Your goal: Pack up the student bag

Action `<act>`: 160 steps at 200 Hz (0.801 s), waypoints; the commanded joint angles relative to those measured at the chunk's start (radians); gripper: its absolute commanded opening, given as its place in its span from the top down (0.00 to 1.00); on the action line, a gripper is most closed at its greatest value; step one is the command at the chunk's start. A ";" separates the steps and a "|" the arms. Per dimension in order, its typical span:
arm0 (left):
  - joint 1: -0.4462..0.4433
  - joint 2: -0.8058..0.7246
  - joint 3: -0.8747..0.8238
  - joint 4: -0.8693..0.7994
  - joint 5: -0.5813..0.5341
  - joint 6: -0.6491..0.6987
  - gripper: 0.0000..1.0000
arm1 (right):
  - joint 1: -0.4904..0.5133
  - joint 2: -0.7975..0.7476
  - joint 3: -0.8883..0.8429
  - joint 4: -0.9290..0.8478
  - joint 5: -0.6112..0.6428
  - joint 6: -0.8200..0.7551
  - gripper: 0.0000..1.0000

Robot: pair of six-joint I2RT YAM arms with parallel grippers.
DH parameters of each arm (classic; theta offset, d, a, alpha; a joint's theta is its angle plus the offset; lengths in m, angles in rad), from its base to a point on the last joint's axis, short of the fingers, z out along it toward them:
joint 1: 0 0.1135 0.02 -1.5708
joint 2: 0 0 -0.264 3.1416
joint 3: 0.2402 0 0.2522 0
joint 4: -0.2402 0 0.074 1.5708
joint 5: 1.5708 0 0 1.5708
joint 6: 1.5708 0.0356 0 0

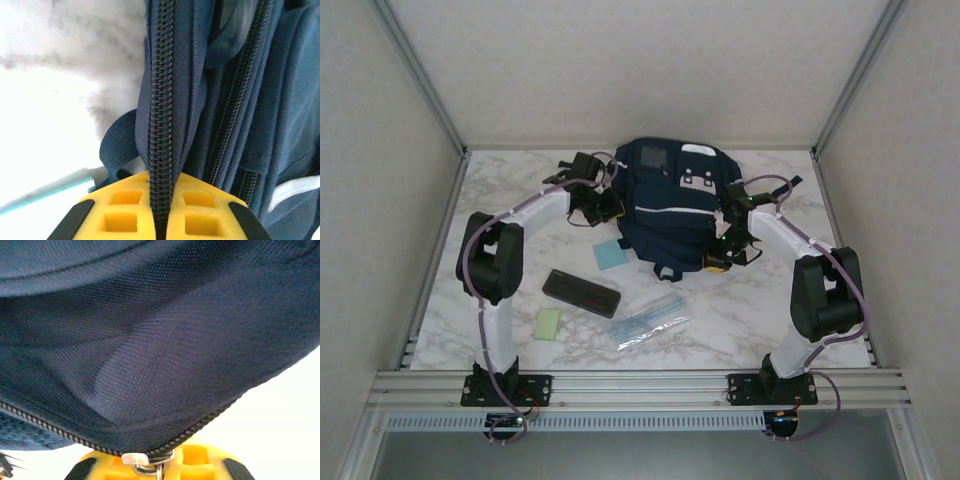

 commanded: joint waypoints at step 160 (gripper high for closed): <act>-0.082 -0.281 -0.356 0.119 -0.063 -0.232 0.00 | 0.155 0.238 0.169 0.373 -0.243 0.245 1.00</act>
